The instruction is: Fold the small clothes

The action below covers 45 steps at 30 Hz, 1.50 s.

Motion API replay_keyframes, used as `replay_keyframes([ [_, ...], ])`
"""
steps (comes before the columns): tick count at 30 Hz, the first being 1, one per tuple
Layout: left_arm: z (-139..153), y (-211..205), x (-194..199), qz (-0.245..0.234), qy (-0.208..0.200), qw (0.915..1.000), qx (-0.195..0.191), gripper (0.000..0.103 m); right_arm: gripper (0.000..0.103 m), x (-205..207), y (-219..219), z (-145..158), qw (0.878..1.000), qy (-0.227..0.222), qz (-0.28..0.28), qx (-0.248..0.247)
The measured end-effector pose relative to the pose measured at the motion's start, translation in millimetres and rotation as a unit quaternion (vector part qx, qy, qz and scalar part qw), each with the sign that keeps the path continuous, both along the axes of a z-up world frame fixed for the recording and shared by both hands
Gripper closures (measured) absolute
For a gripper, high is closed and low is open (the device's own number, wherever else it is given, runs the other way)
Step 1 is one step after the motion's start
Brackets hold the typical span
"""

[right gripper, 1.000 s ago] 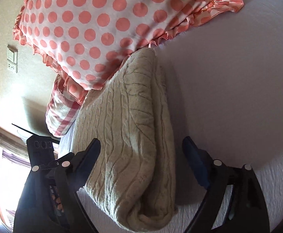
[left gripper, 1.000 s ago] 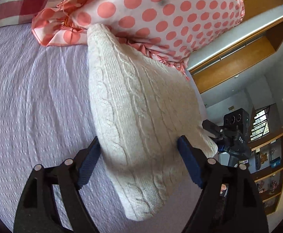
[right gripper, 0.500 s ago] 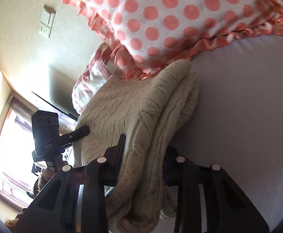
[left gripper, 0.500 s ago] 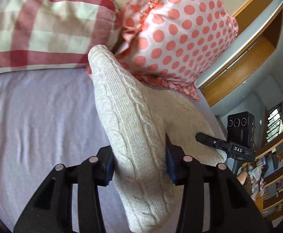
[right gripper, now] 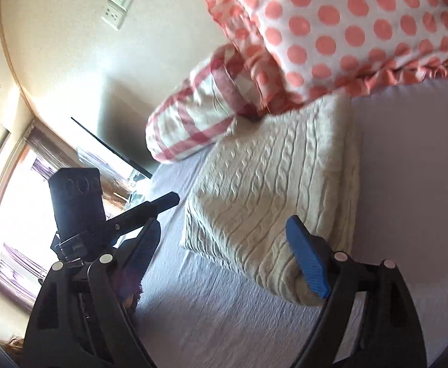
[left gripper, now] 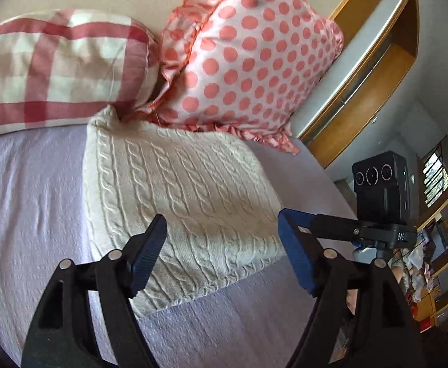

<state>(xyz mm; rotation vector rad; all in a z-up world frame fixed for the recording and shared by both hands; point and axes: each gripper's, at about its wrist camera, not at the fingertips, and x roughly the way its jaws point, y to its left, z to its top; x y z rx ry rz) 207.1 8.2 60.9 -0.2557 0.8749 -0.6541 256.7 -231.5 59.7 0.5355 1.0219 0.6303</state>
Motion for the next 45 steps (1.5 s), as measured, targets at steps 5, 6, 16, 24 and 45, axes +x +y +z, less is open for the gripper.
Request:
replay_keyframes([
  [5, -24.2, -25.2, -6.8, 0.009, -0.004, 0.997, 0.077, 0.03, 0.018, -10.6, -18.0, 0.0, 0.999, -0.01, -0.043, 0.008],
  [6, -19.2, -21.3, -16.7, 0.009, -0.008, 0.9971, 0.075, 0.03, 0.017, -22.7, -19.0, 10.5, 0.998, -0.033, -0.047, -0.012],
  [16, -43.5, 32.2, -84.6, 0.103, 0.006, 0.9744, 0.2, 0.002, 0.001, -109.0, 14.0, -0.1, 0.953, -0.08, -0.09, -0.278],
  [24, -58.8, 25.9, -79.2, 0.125, 0.012, 0.9563, 0.264, 0.002, 0.001, -107.6, 33.8, -26.0, 0.937, -0.043, -0.076, -0.337],
  [45, -60.0, 25.9, -80.6, 0.127, 0.011, 0.9562, 0.264, 0.002, 0.001, -107.6, 33.0, -26.6, 0.938, -0.042, -0.079, -0.336],
])
